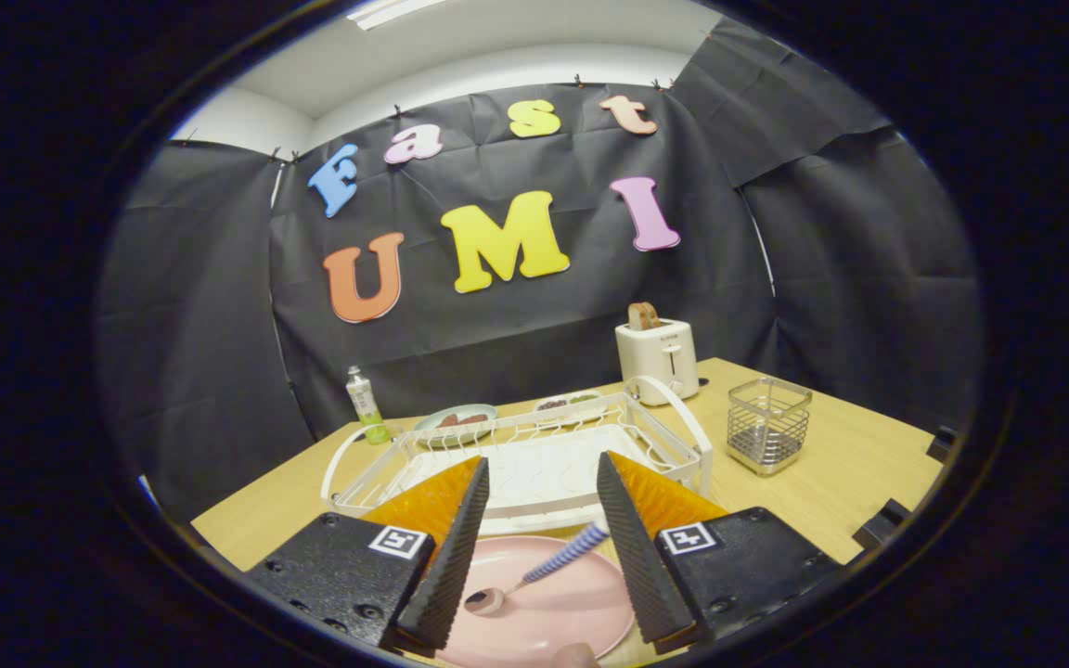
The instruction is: Take the plate from the dish rack, then take the spoon from the basket and place it into the plate.
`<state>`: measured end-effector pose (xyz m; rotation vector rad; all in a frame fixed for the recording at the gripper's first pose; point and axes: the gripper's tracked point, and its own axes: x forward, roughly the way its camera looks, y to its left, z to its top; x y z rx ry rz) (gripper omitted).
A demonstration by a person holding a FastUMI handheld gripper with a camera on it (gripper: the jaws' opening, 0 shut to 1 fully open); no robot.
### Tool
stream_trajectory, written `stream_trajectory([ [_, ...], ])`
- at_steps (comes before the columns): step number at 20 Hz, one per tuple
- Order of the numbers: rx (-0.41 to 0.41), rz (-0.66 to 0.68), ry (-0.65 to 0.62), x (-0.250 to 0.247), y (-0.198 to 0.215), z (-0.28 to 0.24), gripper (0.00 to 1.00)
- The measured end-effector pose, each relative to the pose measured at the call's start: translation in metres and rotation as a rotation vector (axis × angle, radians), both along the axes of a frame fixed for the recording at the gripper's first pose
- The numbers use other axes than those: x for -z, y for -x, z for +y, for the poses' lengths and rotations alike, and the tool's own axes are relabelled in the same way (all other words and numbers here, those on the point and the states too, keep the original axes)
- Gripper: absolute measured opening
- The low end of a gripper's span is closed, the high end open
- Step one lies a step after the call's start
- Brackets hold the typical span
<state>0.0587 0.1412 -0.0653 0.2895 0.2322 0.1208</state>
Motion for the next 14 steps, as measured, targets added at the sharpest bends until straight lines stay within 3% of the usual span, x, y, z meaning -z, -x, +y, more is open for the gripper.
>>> stream_trajectory([
  [7,0.033,-0.121,0.086,-0.043,0.005,-0.019,0.98],
  [14,0.07,-0.215,0.177,-0.079,0.021,-0.041,0.99],
])
